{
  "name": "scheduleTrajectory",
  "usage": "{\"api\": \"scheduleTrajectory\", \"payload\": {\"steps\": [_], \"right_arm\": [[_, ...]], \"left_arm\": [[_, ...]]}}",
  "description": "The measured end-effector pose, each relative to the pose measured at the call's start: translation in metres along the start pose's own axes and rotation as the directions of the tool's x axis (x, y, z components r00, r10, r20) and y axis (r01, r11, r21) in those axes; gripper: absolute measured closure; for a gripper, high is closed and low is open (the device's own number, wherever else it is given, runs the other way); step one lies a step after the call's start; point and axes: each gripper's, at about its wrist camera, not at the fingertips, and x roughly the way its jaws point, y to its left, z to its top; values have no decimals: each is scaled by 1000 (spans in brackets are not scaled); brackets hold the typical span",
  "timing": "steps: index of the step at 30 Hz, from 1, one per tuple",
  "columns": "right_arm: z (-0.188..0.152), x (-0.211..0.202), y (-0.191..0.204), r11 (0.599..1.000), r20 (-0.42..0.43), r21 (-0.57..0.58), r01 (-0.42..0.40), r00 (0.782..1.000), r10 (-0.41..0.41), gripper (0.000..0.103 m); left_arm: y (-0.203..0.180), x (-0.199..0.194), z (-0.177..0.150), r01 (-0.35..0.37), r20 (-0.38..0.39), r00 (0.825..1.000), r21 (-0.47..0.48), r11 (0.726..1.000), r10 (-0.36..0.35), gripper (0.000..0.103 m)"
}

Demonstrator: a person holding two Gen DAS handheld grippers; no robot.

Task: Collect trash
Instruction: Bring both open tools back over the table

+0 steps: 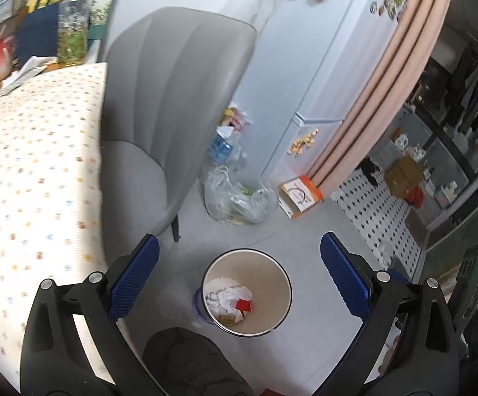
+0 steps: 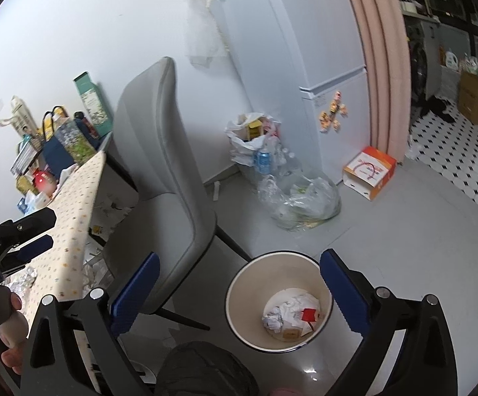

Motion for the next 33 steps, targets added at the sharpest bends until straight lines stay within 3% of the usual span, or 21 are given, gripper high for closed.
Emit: {"api": "scheduleTrajectory", "payload": {"steps": [14,33], "right_arm": [[-5,-24,77,990,6,-116,-78,997,79,8],[-23,-51,185,942,-16,-270,-198,979,201,8]], "left_arm": [[63,-73,-7,-30,117,992,-92,995,41,6],[139,-168,-30,-99,241,960,-186,978,143,6]]}}
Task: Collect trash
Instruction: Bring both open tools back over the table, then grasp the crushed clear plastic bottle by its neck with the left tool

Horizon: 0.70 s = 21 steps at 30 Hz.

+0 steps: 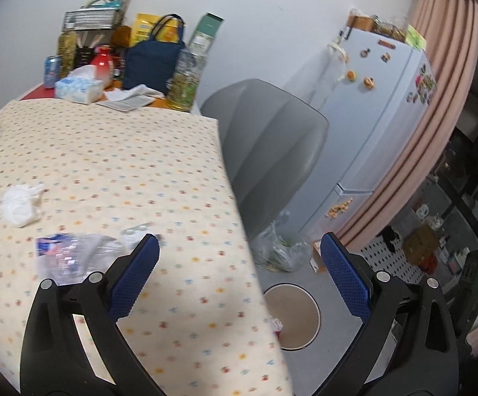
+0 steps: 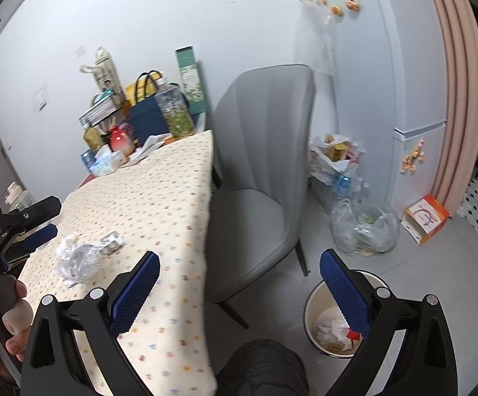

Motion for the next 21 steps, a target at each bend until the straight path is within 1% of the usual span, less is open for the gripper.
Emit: {"api": "scheduleTrajectory", "payload": {"steps": [4,11,17,21], "right_arm": [[0,4,25,999,-9,-31,-32,999,32,8],[-1,11,59,994,-26,-76,-77,997,76,8],[-6,16,86,989,-45,-113,-92,995,88,8],[-9,20,103,984,-57,-136,-115,993,108,8]], "left_arm": [[24,-16,-1,-36,19,999,-28,999,37,6],[67,-34,-9,-85,26,996,-89,992,88,6],[110,-49,-16,-107,30,993,-172,979,114,6],[136,-58,-17,-130,34,990,-211,969,140,6]]}}
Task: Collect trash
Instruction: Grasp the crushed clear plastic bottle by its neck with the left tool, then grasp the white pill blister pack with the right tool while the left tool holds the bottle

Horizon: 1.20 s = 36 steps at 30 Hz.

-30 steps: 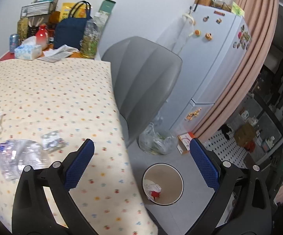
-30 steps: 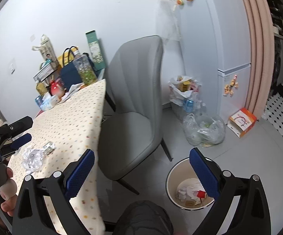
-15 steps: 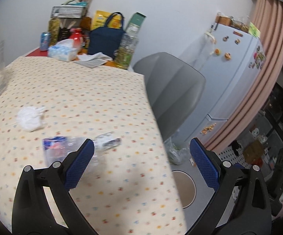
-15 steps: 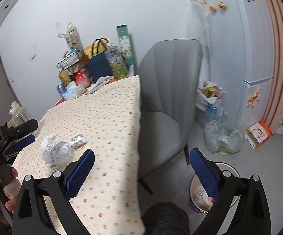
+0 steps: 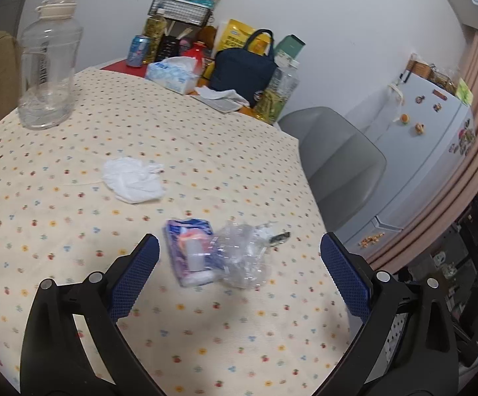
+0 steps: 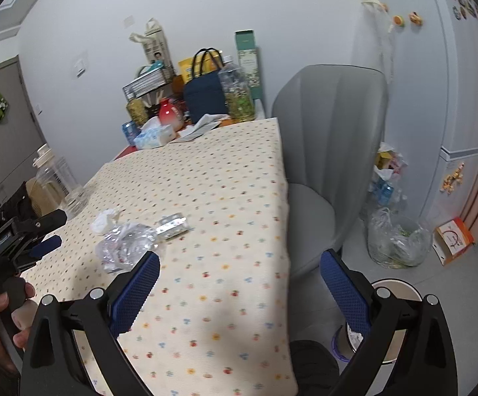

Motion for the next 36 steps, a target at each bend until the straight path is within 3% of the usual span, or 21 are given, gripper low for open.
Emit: {"api": "scheduleTrajectory", "payload": {"steps": [10,17,23,29,31,33,36], "right_arm": [[-5,19,17,999,-31,-31,-34,999,33,8],[-9,29,9,999,-51,-10,-35,998,34,8],[-10,35,0,999,-60,8,-31,998,31,8],[-13,40,-7,999,-69,25,-38,997,40,8],[-13,41,-10,999,-69,26,-36,997,38,8],[-14,42,-12,999,-73,30,-35,997,37,8],[-14,42,-15,999,-75,34,-28,997,30,8]], "left_arm": [[27,15,-5,-5,-33,999,-52,999,3,7],[32,39,-12,36,-100,994,-107,994,-47,31],[20,51,-14,32,-124,991,-82,996,-42,33],[9,63,-15,-26,-133,991,-37,999,21,35],[7,67,-17,-41,-143,989,-30,999,37,40],[6,72,-18,-42,-156,987,-30,999,37,54],[1,71,-19,-30,-150,988,-21,999,26,55]]}}
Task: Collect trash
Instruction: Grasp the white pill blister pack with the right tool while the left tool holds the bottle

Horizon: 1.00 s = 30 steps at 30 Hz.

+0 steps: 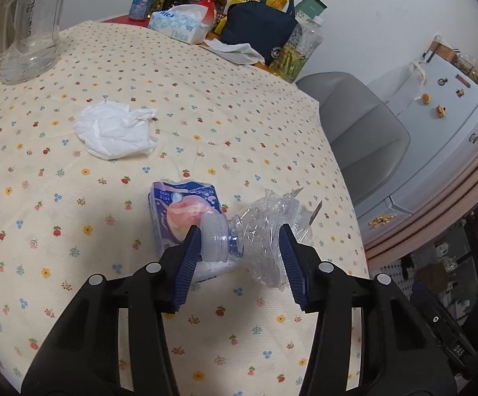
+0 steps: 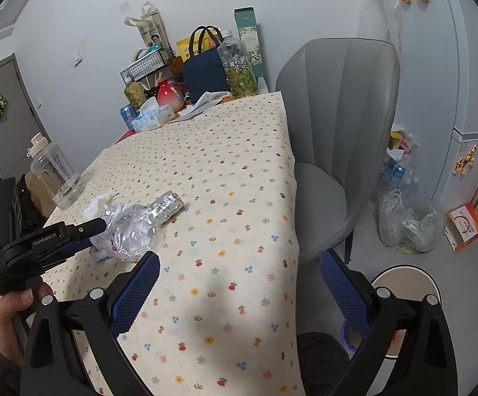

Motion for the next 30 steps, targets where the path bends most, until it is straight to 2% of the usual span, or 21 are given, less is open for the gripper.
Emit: {"api": "scheduleTrajectory", "payload": {"steps": [5,12,20,30], "right_arm": [[2,-2,4,1000,5,-10,0,1000,0,8],[6,3,25,998,0,-50,-26,1000,26,8],[17,13,57,993,-5,-106,-57,998,57,8],[34,53,100,976,-41,-209,-59,998,52,9]], "left_arm": [[-1,-15,4,33,34,999,-2,999,-33,55],[15,-44,14,40,100,994,-35,999,-36,55],[49,-68,23,11,166,986,-97,995,6,55],[81,-72,24,1,183,983,-163,987,29,55]]}}
